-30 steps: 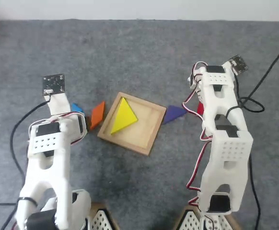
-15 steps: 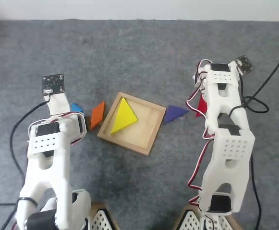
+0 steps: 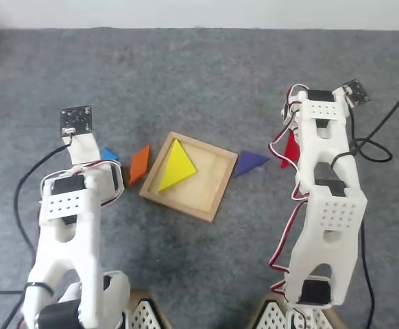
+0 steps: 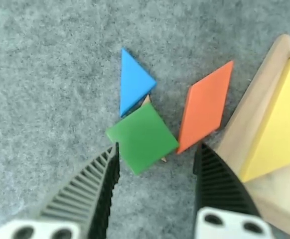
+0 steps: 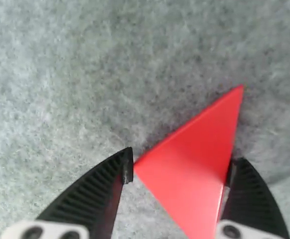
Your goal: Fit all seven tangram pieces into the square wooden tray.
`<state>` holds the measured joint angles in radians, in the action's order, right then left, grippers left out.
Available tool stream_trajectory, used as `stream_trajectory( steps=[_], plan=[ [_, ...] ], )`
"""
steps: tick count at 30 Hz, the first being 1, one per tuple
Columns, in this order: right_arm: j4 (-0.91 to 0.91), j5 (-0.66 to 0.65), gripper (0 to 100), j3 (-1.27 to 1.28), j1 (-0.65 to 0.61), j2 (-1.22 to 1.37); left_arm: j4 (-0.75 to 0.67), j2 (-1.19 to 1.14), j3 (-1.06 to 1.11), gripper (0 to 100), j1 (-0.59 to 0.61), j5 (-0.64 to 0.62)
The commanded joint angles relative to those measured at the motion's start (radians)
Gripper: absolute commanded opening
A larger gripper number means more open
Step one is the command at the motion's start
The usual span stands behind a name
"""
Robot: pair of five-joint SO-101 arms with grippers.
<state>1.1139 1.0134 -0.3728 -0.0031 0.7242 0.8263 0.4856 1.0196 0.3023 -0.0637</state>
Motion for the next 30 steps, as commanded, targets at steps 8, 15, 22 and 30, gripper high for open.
stream_trajectory(
  steps=[8,15,22,30],
  plan=[
    [-0.004,-0.069,25.2,-0.049,-0.045,0.012,-0.017,0.038,-0.002,24,-0.002,0.011],
    [-0.004,-0.1,32.6,-0.049,-0.07,0.01,-0.017,0.038,-0.002,24,-0.002,0.011],
    [0.007,-0.1,34.6,-0.043,-0.073,0.012,-0.017,0.038,-0.002,24,-0.002,0.011],
    [0.012,-0.1,32.9,-0.044,-0.064,0.013,-0.017,0.038,-0.002,24,-0.002,0.011]
  ],
)
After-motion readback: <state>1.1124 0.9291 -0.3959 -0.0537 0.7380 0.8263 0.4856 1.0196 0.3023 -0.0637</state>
